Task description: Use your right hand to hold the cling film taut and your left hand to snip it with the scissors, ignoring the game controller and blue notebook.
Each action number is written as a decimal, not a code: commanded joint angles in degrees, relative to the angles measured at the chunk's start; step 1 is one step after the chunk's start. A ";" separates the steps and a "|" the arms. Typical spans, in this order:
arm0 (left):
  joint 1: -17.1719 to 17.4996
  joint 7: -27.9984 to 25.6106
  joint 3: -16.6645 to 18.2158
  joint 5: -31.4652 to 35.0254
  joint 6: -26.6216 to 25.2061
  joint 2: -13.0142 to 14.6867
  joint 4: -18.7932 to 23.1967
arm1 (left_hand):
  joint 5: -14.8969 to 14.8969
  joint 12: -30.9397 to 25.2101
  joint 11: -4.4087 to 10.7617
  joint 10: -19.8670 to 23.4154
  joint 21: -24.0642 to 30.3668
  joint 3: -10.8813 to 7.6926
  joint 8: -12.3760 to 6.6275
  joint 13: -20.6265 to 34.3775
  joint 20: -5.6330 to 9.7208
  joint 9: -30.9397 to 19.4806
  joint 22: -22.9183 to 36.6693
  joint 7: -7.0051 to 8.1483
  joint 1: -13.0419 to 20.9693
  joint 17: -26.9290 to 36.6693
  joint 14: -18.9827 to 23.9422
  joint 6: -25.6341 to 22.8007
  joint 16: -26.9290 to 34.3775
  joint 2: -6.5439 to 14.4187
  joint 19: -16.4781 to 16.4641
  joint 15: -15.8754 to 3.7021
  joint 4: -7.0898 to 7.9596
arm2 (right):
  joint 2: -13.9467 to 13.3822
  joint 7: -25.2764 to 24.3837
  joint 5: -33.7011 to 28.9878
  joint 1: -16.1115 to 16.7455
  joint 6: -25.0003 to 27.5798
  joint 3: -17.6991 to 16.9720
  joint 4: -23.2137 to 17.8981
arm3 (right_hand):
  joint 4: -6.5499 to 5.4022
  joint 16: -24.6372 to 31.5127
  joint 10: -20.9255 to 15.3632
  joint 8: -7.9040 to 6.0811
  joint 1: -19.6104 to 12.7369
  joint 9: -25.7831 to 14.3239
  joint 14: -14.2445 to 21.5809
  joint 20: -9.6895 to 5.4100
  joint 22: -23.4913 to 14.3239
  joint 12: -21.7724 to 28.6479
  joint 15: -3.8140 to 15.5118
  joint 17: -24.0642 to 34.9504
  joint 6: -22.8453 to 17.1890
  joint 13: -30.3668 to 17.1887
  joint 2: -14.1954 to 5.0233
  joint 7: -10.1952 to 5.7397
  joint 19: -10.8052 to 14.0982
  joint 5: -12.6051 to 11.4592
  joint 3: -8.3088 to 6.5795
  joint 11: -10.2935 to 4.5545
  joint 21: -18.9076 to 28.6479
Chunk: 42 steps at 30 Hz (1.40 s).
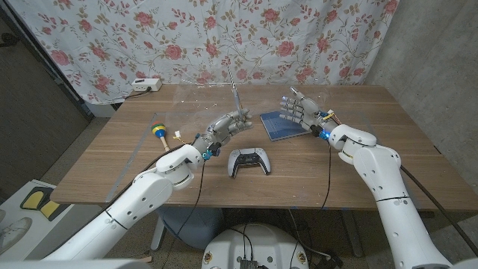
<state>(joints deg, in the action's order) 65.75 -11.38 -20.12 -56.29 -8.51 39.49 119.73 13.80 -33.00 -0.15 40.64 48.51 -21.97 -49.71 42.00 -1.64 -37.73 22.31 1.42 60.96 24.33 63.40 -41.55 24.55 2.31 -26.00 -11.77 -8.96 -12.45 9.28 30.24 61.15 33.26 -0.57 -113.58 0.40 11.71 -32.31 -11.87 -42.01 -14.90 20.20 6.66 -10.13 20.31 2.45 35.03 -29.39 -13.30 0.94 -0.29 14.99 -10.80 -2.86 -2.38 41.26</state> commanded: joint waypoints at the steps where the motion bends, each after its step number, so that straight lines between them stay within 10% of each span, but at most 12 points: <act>1: 5.06 -5.53 5.81 -3.83 -2.44 6.73 6.82 | 0.62 -0.58 8.40 10.43 0.56 -0.20 -0.58 0.24 -0.42 -0.16 0.04 -0.41 2.65 0.29 1.05 0.11 -0.25 2.82 -0.42 -0.29 0.05 | 0.78 -0.11 -0.03 -0.62 1.47 -1.05 0.73 | 0.40 0.42 -0.58 -0.35 -0.35 0.08 0.12 -0.51 -0.13 -0.20 0.94 -0.11 -0.27 0.04 -0.39 -0.05 0.27 -0.42 -0.11 0.22 -0.20; 19: 9.04 -10.91 7.72 -1.11 -2.72 9.56 8.68 | 1.18 -0.50 8.07 11.06 1.77 0.11 -2.38 0.56 -0.31 0.12 -0.40 -0.64 0.85 1.07 1.93 0.20 -0.92 2.68 0.11 0.01 0.61 | 1.83 -0.92 -0.02 0.01 4.12 -2.40 -0.37 | 0.72 0.63 -0.68 -0.40 -0.56 0.23 0.06 -0.43 -0.12 -0.54 1.02 -0.48 -0.24 0.11 -0.72 0.09 0.22 -0.38 -0.25 0.20 -0.64; 42: 10.74 -14.77 9.48 0.83 -7.14 14.95 11.58 | -2.23 0.83 5.89 12.89 3.56 6.54 -2.99 -1.33 -0.99 4.94 -2.82 -2.58 -14.69 0.78 3.99 -3.38 -2.80 -3.88 -0.56 1.38 5.42 | 2.87 -1.12 -0.96 -0.06 5.83 -2.92 -0.95 | 1.11 0.84 -0.84 -0.48 -0.75 0.42 -0.08 -0.48 -0.11 -0.94 1.16 -0.95 -0.26 0.18 -1.09 0.07 0.12 -0.31 -0.39 0.12 -1.22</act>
<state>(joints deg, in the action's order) 75.28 -23.23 -11.49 -58.39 -14.57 52.32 129.87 11.85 -32.46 0.22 47.33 51.71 -15.93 -52.70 40.60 -2.47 -32.97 19.65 -1.00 47.17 25.00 66.86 -44.46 22.19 -0.71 -26.40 -10.74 -3.79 -10.08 8.12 29.64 61.25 38.55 -3.34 -114.57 1.27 12.16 -32.61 -12.10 -42.46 -14.36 20.19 6.44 -10.13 19.68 2.44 33.97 -29.38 -13.03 0.49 -0.31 15.21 -10.80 -3.09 -2.07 40.43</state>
